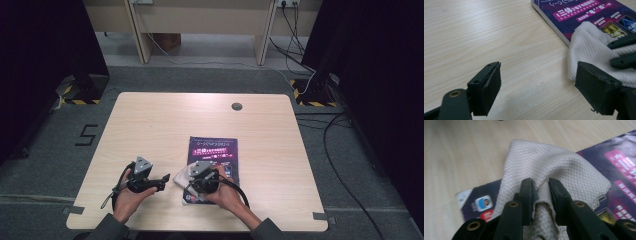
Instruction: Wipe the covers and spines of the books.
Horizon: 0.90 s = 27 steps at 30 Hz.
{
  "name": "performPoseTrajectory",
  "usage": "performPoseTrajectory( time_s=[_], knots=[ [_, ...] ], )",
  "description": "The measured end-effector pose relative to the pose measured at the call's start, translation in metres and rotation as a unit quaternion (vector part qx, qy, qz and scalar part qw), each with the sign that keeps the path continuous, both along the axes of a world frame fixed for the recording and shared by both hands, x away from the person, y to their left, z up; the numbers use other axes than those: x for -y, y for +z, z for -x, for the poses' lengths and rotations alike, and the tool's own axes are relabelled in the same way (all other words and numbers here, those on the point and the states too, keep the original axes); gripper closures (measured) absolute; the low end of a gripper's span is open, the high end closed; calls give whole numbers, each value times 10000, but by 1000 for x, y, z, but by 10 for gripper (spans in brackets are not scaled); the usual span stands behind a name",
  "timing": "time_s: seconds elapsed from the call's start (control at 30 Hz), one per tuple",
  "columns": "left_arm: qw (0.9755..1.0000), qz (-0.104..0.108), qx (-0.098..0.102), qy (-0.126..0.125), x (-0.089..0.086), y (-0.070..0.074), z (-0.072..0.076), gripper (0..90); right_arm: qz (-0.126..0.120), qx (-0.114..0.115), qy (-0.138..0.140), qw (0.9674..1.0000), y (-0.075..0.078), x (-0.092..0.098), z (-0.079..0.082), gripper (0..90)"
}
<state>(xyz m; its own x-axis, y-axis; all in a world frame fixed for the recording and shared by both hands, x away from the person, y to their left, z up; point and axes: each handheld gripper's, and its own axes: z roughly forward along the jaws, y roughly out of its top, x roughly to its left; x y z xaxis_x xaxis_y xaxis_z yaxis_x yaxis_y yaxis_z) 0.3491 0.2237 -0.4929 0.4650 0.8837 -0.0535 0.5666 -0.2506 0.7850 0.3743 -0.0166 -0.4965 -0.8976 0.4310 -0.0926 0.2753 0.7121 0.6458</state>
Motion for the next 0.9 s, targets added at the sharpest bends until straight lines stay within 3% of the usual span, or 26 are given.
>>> performPoseTrajectory(
  time_s=[0.47,0.73,0.9],
  knots=[
    [10000,2,-11,65,-1,-1,0,206,11,18,400,9992,0,3,37,737],
    [10000,-15,-41,18,1,-2,1,207,-3,-72,361,9993,1,20,43,730],
    [10000,-16,-59,-3,2,-3,1,207,33,-141,173,9997,2,38,44,729]
  ],
)
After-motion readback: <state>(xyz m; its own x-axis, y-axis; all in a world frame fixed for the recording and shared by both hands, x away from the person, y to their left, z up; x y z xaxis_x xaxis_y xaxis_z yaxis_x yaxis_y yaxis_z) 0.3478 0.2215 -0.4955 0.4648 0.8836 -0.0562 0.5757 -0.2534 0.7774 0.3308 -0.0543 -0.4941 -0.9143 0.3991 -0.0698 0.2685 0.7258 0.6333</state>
